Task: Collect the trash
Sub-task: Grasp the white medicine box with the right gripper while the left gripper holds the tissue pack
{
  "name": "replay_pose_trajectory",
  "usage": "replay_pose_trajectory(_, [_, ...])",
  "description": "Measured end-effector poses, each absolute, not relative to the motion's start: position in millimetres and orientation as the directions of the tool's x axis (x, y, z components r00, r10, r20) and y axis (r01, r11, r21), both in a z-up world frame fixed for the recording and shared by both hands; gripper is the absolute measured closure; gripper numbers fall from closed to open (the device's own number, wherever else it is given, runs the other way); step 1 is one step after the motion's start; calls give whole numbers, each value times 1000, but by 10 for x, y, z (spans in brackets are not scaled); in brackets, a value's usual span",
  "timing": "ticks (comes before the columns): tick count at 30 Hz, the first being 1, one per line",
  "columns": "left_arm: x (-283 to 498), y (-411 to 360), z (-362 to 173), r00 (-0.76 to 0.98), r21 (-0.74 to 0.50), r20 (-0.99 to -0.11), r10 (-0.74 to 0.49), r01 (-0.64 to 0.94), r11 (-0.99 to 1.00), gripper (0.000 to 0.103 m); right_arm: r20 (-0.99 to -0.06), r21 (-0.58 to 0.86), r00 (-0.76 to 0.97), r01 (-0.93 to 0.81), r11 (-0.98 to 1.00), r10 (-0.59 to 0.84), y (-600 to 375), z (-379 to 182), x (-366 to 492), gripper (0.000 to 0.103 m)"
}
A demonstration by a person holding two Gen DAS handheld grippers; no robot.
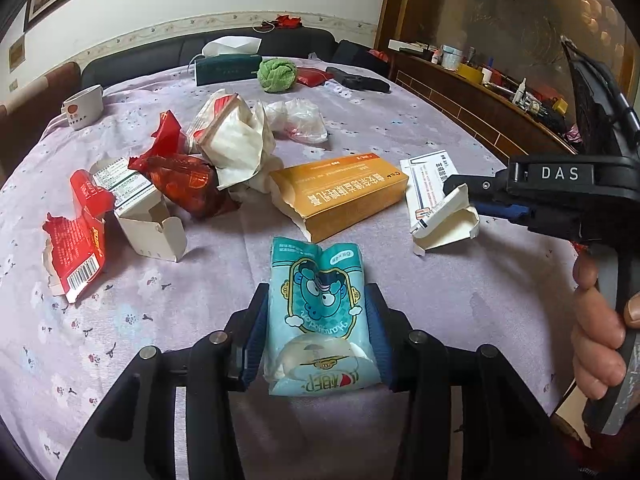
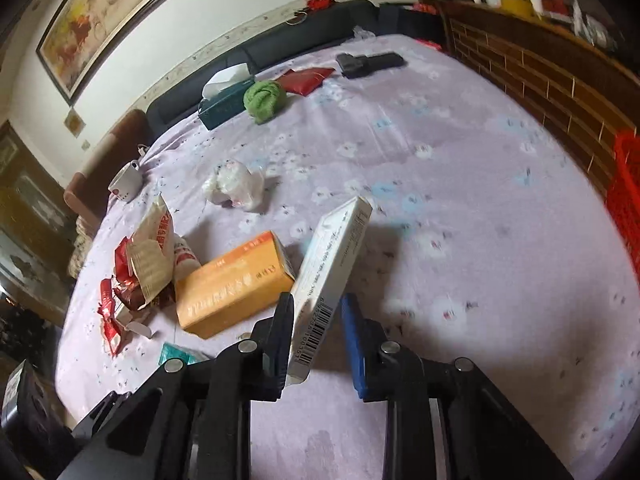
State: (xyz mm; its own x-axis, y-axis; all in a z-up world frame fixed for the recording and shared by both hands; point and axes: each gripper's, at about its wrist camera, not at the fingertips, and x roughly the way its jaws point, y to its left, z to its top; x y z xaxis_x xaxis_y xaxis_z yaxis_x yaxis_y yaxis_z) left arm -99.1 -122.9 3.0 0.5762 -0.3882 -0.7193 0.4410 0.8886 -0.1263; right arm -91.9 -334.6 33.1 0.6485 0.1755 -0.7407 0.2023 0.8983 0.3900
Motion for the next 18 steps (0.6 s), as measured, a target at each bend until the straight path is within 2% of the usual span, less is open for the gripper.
replay_pose_trajectory(4, [-980,-1235,29,578,-122,-719,-385,441,889,58,-703,453,674,176,874,228,-3388,260,-942,76])
replay_pose_trajectory(10, [-994,-1215,32,589,-126,-710,-385,432,893,59,-693,468,674,148,871,258,-3339,197,-849,76])
replay_pose_trajectory(15, [-1000,-1157,46,610,-137,-696,-379,406,903,60,-637,453,730,96,887,247,-3305,257,-994,87])
replay_pose_trajectory(18, [-1009,-1166,53,617,-127,-693,-372,403,906,61,-586,403,785,67,913,201,-3248,312,-1163,90])
